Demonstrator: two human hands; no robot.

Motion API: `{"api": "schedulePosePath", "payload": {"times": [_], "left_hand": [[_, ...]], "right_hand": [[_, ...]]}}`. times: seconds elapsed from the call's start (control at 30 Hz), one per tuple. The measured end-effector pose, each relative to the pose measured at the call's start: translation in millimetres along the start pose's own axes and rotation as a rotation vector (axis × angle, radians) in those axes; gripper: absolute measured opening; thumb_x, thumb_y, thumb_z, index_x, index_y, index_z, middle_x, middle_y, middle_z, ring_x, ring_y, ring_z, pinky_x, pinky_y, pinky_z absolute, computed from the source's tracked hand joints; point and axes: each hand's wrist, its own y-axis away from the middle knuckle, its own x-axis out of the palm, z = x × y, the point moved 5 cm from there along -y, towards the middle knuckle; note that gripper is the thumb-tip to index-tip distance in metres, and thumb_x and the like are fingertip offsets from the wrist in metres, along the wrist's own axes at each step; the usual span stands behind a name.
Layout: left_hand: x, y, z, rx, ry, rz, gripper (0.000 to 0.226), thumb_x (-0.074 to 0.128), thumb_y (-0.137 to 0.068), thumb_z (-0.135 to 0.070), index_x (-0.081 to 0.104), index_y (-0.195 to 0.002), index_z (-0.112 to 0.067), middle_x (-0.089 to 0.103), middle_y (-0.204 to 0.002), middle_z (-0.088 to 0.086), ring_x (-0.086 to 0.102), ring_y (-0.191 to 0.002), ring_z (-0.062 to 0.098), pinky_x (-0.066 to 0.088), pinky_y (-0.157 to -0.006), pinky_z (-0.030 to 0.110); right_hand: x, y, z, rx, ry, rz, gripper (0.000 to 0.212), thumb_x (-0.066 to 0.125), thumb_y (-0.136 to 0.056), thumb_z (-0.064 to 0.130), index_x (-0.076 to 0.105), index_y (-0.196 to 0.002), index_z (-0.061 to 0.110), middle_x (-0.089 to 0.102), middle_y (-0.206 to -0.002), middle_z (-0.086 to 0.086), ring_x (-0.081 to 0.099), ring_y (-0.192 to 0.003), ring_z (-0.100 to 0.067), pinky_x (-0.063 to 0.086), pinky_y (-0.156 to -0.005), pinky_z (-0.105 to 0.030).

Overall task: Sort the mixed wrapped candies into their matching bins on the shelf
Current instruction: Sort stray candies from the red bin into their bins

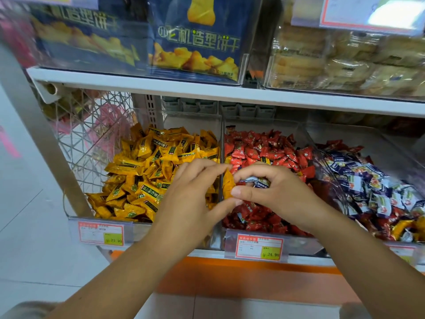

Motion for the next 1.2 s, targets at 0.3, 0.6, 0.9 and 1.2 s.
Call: {"api": "schedulePosePath", "payload": {"times": [0.3, 0.6, 0.9, 1.2], "left_hand": [[-47.6, -13.1, 54.8, -0.27, -0.303, 0.002, 0.061, 0.067, -0.087, -0.032, 0.043, -0.143, -0.03, 0.051, -0.136, -0.002, 0.046, -0.12, 0.023, 0.041, -0.095, 0.038], [4.4, 13.5, 19.9, -0.23, -0.033, 0.446, 0.053, 0.032, -0.077, -0.076, 0.05, -0.11, -0.039, 0.056, -0.094, -0.019, 0.054, -0.09, -0.002, 0.049, -0.079, 0.026], [20.3, 28.3, 21.9, -0.051, -0.251, 0.379, 0.049, 0.013, -0.074, -0.079, 0.035, -0.088, -0.038, 0.046, -0.077, -0.018, 0.045, -0.08, 0.005, 0.032, -0.069, 0.025], [21.3, 30.6, 23.3, -0.047, -0.255, 0.356, 0.05, 0.01, -0.074, -0.08, 0.034, -0.095, -0.04, 0.045, -0.08, -0.021, 0.046, -0.084, 0.002, 0.036, -0.074, 0.023]], "right_hand": [[-13.5, 5.1, -21.9, 0.099, 0.449, 0.274, 0.02, 0.062, -0.092, 0.03, 0.072, -0.092, 0.047, 0.052, -0.092, 0.013, 0.054, -0.087, -0.001, 0.045, -0.078, -0.022], [12.8, -5.8, -42.1, 0.141, 0.937, 0.26, 0.036, 0.063, -0.084, 0.056, 0.061, -0.118, 0.043, 0.033, -0.095, 0.01, 0.038, -0.094, -0.008, 0.032, -0.067, -0.028], [23.2, -9.8, -46.1, 0.182, 1.028, 0.323, 0.051, 0.065, -0.083, 0.054, 0.054, -0.131, 0.04, 0.037, -0.123, 0.002, 0.036, -0.123, -0.019, 0.033, -0.078, -0.03], [17.1, -7.0, -53.2, 0.172, 0.776, 0.258, 0.031, 0.065, -0.084, 0.052, 0.061, -0.112, 0.04, 0.036, -0.104, 0.006, 0.042, -0.104, -0.012, 0.043, -0.079, -0.031]]}}
